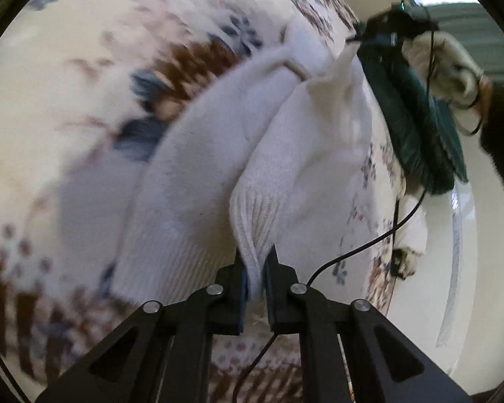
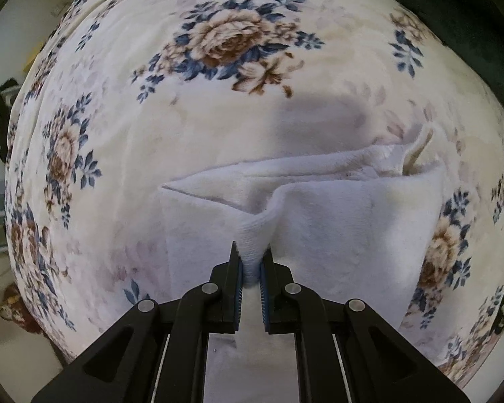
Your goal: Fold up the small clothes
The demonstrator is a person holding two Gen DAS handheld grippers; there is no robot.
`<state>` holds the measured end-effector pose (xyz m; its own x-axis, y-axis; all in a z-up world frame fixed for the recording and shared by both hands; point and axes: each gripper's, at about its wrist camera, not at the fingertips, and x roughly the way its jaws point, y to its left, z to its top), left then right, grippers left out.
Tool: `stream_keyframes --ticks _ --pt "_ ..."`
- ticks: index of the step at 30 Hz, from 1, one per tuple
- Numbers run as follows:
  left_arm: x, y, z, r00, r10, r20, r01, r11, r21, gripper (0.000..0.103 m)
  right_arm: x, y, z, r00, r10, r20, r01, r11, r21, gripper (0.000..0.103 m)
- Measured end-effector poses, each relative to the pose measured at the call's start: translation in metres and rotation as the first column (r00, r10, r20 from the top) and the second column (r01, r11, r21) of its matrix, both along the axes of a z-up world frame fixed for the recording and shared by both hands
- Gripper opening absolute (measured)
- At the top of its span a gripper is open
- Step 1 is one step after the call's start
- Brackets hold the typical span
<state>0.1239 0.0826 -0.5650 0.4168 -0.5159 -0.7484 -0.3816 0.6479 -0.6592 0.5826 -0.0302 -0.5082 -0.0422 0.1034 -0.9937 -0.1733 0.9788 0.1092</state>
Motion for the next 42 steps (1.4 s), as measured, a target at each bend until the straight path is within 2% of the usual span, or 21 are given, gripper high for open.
stream_keyframes --ticks 4,11,13,14,15,17,19,22,23,26,27,29,30,31,33,34,35,36,37,38,42 --pt "-0.019 0.022 0.001 0.997 0.069 -0.020 -0.069 0.998 -0.005 0.007 -0.004 0.024 -0.005 0.999 0.054 -0.005 -0.054 0.999 0.001 0.009" --pt "-0.023 0.037 -0.040 0.991 0.084 -0.109 -0.088 0.996 -0.036 0.008 -0.009 0.075 -0.043 0.992 0.120 -0.029 -0.121 0.991 -0.057 0.009" --pt "-0.021 0.039 -0.045 0.987 0.080 -0.141 -0.089 0.994 -0.057 0.013 -0.009 0.081 -0.057 0.990 0.125 -0.067 -0.130 0.989 -0.066 0.013" --pt "-0.020 0.041 -0.046 0.984 0.078 -0.158 -0.089 0.994 -0.061 0.026 -0.010 0.079 -0.060 0.990 0.111 -0.083 -0.115 0.992 -0.054 0.017" --pt "-0.021 0.044 -0.044 0.983 0.083 -0.166 -0.092 0.994 -0.051 0.039 -0.012 0.075 -0.061 0.990 0.093 -0.109 -0.094 0.995 -0.011 0.029" --pt "-0.024 0.052 -0.036 0.985 0.097 -0.144 -0.105 0.993 -0.053 0.053 -0.026 0.059 -0.051 0.987 0.059 -0.147 -0.045 0.994 0.100 0.041" --pt "-0.029 0.061 -0.031 0.984 0.106 -0.142 -0.111 0.994 -0.024 0.056 -0.053 0.037 -0.035 0.986 0.055 -0.160 -0.027 0.985 0.172 0.042" --pt "-0.024 0.068 -0.030 0.987 0.075 -0.139 -0.076 0.997 0.000 0.056 -0.110 -0.006 -0.014 0.987 0.026 -0.158 0.008 0.977 0.211 0.042" --pt "-0.019 0.067 -0.032 0.988 0.061 -0.141 -0.061 0.998 0.006 0.056 -0.146 -0.030 -0.011 0.983 -0.003 -0.183 0.043 0.976 0.215 0.042" --pt "0.000 0.057 -0.038 0.989 0.010 -0.150 -0.007 1.000 0.022 0.056 -0.238 -0.086 -0.032 0.949 -0.101 -0.300 0.158 0.973 0.171 0.042" --pt "0.006 0.053 -0.041 0.988 -0.008 -0.153 0.012 1.000 0.024 0.056 -0.264 -0.100 -0.043 0.928 -0.138 -0.345 0.200 0.968 0.151 0.042" --pt "0.014 0.050 -0.044 0.987 -0.031 -0.158 0.036 0.999 0.029 0.056 -0.318 -0.127 -0.071 0.859 -0.227 -0.458 0.319 0.939 0.132 0.042" --pt "0.018 0.047 -0.045 0.987 -0.046 -0.155 0.051 0.998 0.029 0.056 -0.346 -0.140 -0.088 0.805 -0.294 -0.515 0.401 0.909 0.109 0.042" --pt "0.021 0.046 -0.045 0.986 -0.054 -0.155 0.060 0.998 0.035 0.056 -0.364 -0.148 -0.098 0.770 -0.333 -0.544 0.460 0.881 0.113 0.042" --pt "0.026 0.042 -0.046 0.984 -0.081 -0.157 0.090 0.995 0.048 0.054 -0.396 -0.161 -0.113 0.722 -0.409 -0.558 0.560 0.819 0.124 0.039" --pt "0.029 0.039 -0.045 0.982 -0.095 -0.162 0.105 0.993 0.056 0.054 -0.404 -0.165 -0.113 0.715 -0.443 -0.541 0.598 0.789 0.144 0.029" --pt "0.031 0.037 -0.045 0.981 -0.109 -0.162 0.120 0.991 0.062 0.054 -0.412 -0.169 -0.113 0.713 -0.474 -0.516 0.619 0.772 0.147 0.004" --pt "0.033 0.034 -0.044 0.980 -0.120 -0.160 0.132 0.989 0.067 0.052 -0.419 -0.172 -0.109 0.718 -0.502 -0.482 0.629 0.765 0.141 0.004" --pt "0.035 0.032 -0.043 0.978 -0.135 -0.161 0.149 0.986 0.077 0.043 -0.427 -0.175 -0.104 0.716 -0.529 -0.456 0.644 0.753 0.138 0.004" --pt "0.036 0.030 -0.042 0.974 -0.149 -0.171 0.167 0.981 0.096 0.023 -0.435 -0.177 -0.101 0.712 -0.545 -0.443 0.651 0.749 0.125 0.004" --pt "0.033 0.029 -0.041 0.969 -0.170 -0.180 0.190 0.976 0.102 0.010 -0.461 -0.180 -0.091 0.727 -0.548 -0.414 0.630 0.773 0.083 0.003"
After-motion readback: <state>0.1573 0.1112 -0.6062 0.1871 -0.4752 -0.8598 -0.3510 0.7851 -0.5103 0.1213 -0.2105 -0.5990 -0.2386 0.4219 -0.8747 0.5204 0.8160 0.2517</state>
